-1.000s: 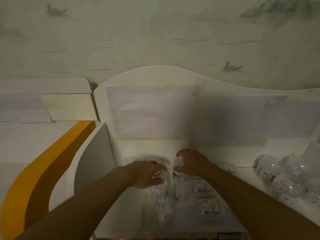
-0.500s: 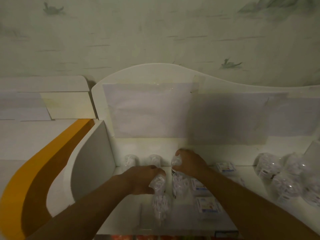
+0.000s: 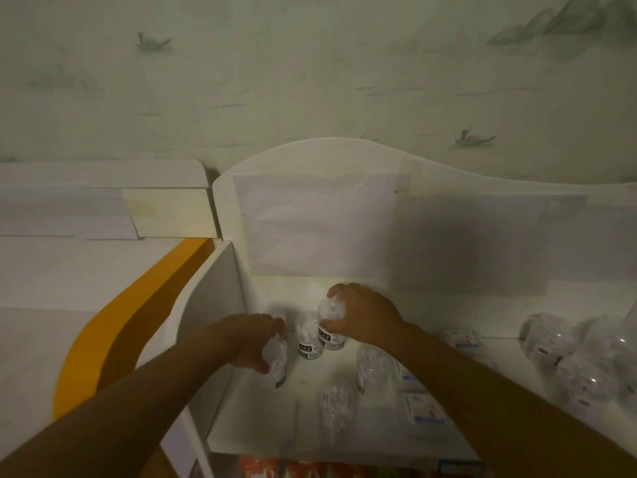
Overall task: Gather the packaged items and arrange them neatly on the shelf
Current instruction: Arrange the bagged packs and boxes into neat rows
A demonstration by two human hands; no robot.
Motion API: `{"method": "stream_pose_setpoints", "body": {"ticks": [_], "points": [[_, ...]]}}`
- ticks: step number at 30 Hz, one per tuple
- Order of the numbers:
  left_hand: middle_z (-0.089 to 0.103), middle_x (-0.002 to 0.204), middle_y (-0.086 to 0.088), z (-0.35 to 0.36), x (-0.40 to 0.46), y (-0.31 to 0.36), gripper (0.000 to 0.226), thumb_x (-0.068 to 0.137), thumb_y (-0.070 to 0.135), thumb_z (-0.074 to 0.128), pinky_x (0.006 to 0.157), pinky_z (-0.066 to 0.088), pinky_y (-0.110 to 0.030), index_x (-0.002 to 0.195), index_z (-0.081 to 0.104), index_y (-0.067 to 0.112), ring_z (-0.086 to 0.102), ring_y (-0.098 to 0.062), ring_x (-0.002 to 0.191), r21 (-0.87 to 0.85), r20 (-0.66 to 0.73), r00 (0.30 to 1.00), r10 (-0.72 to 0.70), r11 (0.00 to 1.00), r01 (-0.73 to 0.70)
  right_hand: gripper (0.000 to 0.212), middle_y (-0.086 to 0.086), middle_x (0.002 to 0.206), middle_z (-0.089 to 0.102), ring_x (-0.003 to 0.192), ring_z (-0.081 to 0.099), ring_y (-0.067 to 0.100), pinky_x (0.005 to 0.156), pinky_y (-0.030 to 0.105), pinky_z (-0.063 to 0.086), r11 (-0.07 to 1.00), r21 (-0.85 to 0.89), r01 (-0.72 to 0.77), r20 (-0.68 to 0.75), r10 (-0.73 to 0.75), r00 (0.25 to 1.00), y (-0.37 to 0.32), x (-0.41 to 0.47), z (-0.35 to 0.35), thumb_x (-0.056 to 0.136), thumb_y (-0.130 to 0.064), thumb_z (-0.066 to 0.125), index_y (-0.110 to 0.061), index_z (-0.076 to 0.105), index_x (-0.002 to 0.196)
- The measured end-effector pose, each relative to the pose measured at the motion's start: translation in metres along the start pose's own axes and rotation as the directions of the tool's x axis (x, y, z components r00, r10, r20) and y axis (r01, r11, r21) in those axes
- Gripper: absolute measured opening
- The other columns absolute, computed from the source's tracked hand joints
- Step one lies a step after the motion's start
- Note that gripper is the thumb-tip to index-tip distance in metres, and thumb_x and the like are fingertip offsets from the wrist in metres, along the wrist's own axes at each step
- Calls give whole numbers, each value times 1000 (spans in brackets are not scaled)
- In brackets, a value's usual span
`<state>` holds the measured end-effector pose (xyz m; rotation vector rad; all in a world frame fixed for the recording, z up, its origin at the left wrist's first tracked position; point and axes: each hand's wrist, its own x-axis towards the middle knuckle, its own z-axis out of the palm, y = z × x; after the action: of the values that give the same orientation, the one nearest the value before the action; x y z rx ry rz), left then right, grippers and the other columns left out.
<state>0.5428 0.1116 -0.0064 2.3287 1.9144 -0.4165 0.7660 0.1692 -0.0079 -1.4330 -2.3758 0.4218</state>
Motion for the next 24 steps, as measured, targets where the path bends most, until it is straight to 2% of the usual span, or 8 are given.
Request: {"method": "stream_pose_setpoints", "body": {"ticks": [4, 11, 14, 19, 24], "points": [[53, 133, 3, 9, -6, -7, 71, 77, 41, 74, 92, 48, -32, 137, 37, 31, 56, -19, 113, 10, 12, 999, -50, 999, 50, 57, -8, 126, 56, 116, 54, 17, 94, 34, 46, 997, -79, 13, 79, -7, 997, -9, -4, 5, 75, -61, 66, -35, 51, 123], [54, 132, 0, 19, -3, -11, 70, 79, 33, 75, 91, 51, -32, 138, 37, 28, 58, -20, 112, -47, -11, 998, -61, 997, 61, 60, -5, 131, 54, 116, 54, 19, 94, 33, 45, 999, -31, 26, 179, -20, 984, -22, -12, 27, 77, -59, 67, -34, 50, 128], [53, 132, 0, 25, -1, -11, 71, 80, 33, 73, 92, 51, -32, 140, 35, 27, 57, -20, 113, -53, -32, 998, -61, 997, 59, 62, -3, 138, 50, 120, 53, 22, 97, 35, 45, 1000, -8, 28, 201, -26, 979, -29, -13, 41, 78, -56, 68, -34, 48, 133], [58, 123, 2, 33, 1, -11, 60, 81, 38, 68, 84, 55, -33, 134, 41, 29, 61, -17, 101, -77, -96, 994, -45, 996, 38, 64, 0, 140, 49, 121, 53, 24, 95, 34, 44, 998, -25, 51, 235, -43, 971, -35, -13, 54, 82, -51, 67, -31, 46, 138], [56, 127, -1, 36, 0, -13, 61, 83, 39, 67, 86, 55, -34, 136, 40, 27, 61, -19, 105, -89, -107, 993, -50, 995, 40, 63, 1, 141, 47, 123, 51, 23, 96, 34, 43, 998, -43, 35, 248, -23, 968, -29, -12, 62, 82, -51, 66, -31, 46, 138]]}}
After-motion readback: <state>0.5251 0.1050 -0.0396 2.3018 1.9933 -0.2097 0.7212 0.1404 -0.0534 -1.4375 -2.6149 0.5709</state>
